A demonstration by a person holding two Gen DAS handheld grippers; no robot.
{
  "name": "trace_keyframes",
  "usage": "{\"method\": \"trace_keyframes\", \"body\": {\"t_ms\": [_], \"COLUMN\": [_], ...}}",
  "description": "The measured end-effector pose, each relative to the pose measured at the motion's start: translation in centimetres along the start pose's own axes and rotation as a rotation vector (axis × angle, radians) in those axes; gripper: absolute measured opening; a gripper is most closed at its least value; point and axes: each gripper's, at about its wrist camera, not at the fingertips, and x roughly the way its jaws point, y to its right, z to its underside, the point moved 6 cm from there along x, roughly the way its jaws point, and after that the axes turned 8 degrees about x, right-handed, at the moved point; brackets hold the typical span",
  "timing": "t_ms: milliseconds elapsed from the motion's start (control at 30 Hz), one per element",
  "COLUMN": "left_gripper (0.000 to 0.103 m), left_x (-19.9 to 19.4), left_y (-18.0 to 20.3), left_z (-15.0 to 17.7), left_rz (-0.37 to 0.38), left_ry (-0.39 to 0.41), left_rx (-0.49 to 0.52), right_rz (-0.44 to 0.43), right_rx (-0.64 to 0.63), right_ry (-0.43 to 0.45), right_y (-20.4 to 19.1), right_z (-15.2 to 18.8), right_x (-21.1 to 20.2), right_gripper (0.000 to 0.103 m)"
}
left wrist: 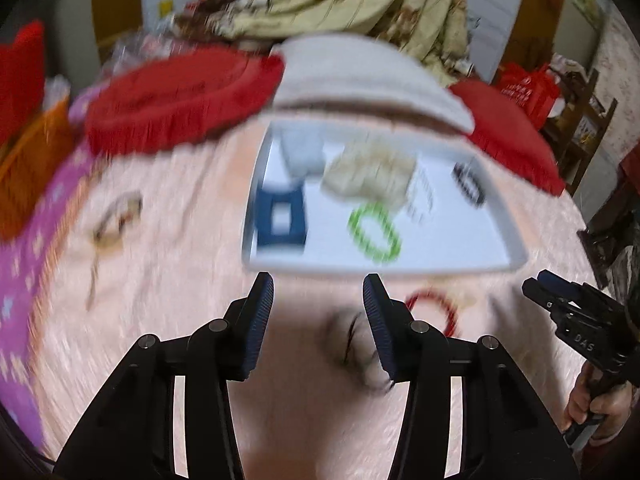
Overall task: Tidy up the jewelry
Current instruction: 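Grasp the red bead bracelet with the right tool while the left grasps the black hair ties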
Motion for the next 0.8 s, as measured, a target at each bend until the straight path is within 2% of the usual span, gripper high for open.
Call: {"method": "trace_keyframes", "body": {"t_ms": [100, 200, 333, 500, 567, 633, 733, 800], "left_gripper": [0.044, 0.039, 0.039, 0.038, 0.023, 0.007, 0.004, 0.004], "left_x": [1.4, 2.0, 2.7, 4.2, 4.7, 4.7, 4.5, 4.0], "left_y": [0.3, 1.1, 2.3, 3.6, 4.2, 4.3, 4.6, 4.6], "left_z": [2.9, 4.3, 4.6, 5.2, 5.6, 5.7, 6.0, 6.1], "left_rz": [0.034, 0.084, 0.120, 0.156, 0.157, 0.128, 0.161, 0.176], "left_ry": [-0.058, -0.079, -0.073, -0.109, -0.121, -0.111, -0.111, -0.104], "left_rx": [-0.019, -0.016, 0.008, 0.022, 0.036, 0.051, 0.042, 0.031], "right_rz": [-0.048, -0.073, -0.092, -0.085, -0.077, -0.070, -0.048, -0.025], "right_rx": [0.000, -0.031, -0.055, -0.079, -0.091, -0.101, -0.130, -0.157], "right_ry": [-0.041, -0.060, -0.076, -0.085, -0.088, -0.091, -0.080, -0.076], "right_y": [-1.5, -3.2, -5.0, -6.5, -6.9, -7.2, -7.6, -7.8], "right_z": [1.9, 2.8, 2.8, 2.4, 2.5, 2.5, 2.7, 2.8], "right_x": [0.8, 1.7, 3.5, 5.4, 6.0, 6.5, 6.8, 6.9], "right_gripper": [0.042, 0.042, 0.036, 0.030, 0.026, 0.025, 0.022, 0.011]}}
